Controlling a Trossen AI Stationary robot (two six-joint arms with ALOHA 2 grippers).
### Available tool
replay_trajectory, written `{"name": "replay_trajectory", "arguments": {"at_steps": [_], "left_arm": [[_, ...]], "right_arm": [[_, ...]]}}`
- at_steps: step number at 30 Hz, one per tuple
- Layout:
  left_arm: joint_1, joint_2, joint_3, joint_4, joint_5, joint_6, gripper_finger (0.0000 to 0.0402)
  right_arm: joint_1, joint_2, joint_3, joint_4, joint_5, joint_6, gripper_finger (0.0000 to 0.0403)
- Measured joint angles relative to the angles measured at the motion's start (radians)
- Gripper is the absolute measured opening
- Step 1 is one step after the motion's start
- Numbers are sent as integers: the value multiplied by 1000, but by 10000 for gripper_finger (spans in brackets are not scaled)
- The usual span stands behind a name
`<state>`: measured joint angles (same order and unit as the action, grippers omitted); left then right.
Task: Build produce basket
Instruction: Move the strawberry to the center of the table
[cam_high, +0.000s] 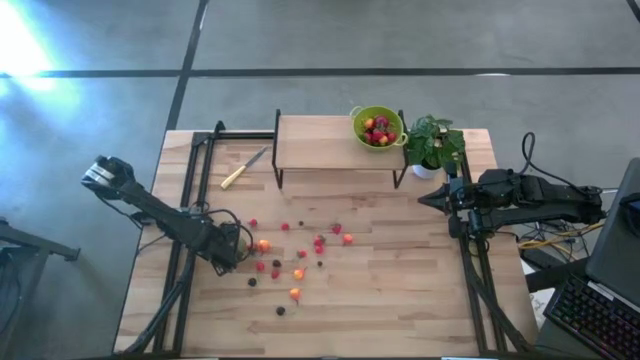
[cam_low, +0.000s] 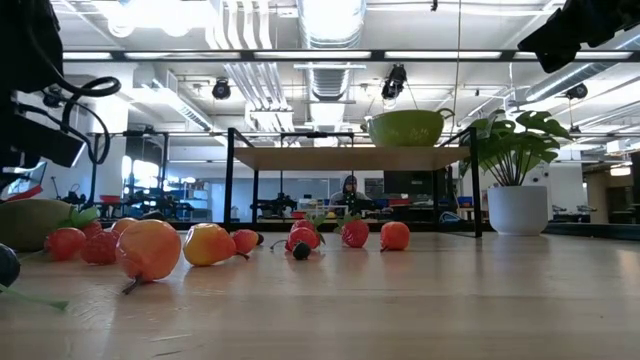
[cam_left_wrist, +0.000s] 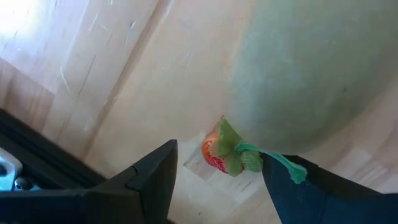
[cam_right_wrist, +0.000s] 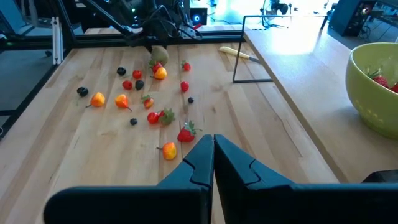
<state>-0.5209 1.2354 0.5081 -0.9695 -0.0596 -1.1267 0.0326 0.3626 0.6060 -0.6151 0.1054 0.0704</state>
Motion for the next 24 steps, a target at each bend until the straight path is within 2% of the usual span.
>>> {"name": "replay_trajectory", "arguments": {"at_steps": [4,14,17,21,24], "left_arm": [[0,0,-2,7,-1,-1,205],[0,1,-2,22,15,-4,100],[0,1,-2,21,29,-6,92],[2,2,14,16,64,-21,100],[0,1,46,0,123,-33,101]], "right_arm": [[0,0,0,0,0,0,8],[0,0,0,0,0,0,8],[0,0,0,0,0,0,8],[0,0,0,0,0,0,8],[0,0,0,0,0,0,8]]}}
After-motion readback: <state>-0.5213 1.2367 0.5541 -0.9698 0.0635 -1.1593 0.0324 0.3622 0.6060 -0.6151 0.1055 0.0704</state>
